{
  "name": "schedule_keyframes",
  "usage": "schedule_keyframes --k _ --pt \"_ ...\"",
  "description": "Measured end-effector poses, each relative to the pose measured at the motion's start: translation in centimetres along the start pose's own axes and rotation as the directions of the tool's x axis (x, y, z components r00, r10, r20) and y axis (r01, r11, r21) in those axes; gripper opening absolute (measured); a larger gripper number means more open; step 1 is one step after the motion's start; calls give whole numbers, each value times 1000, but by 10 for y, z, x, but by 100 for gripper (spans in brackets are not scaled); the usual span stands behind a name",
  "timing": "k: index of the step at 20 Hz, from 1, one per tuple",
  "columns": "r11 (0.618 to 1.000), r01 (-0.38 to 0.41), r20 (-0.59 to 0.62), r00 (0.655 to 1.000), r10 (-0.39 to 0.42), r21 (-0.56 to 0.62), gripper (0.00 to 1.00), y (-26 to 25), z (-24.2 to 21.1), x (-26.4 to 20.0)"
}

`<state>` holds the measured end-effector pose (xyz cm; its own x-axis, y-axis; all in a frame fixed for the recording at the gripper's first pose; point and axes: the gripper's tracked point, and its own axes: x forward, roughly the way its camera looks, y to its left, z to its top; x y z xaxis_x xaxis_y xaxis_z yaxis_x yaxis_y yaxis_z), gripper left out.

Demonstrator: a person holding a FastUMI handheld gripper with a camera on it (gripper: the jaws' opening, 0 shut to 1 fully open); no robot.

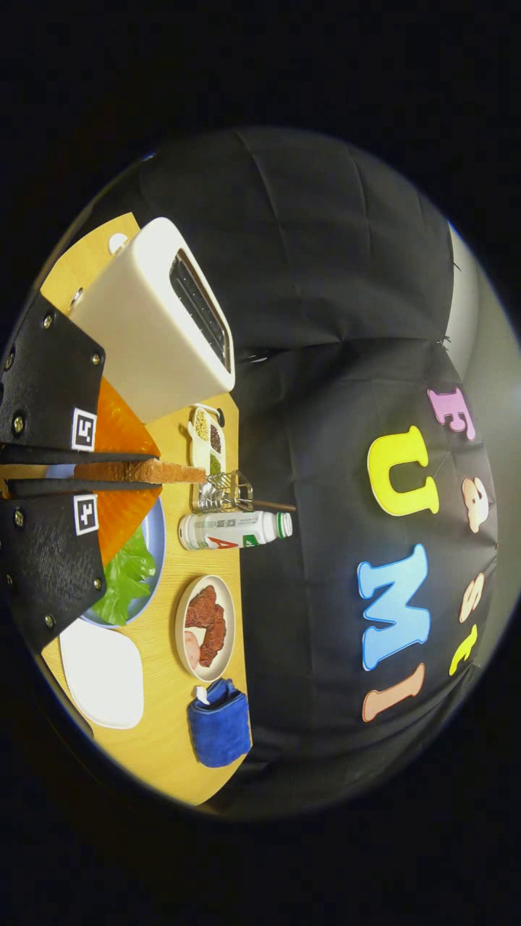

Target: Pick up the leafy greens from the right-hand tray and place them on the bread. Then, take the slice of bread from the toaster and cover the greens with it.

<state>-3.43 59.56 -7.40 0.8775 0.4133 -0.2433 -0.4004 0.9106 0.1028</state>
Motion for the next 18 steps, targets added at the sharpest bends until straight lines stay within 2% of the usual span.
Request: schedule_keyframes --k 4,11,18 --pt "999 41 1 999 -41 24 8 -18 -6 -1" --pt "997 74 -25 997 -75 -25 8 -34 -19 -8" --pt "993 83 -40 995 -86 -78 19 -43 -24 -7"
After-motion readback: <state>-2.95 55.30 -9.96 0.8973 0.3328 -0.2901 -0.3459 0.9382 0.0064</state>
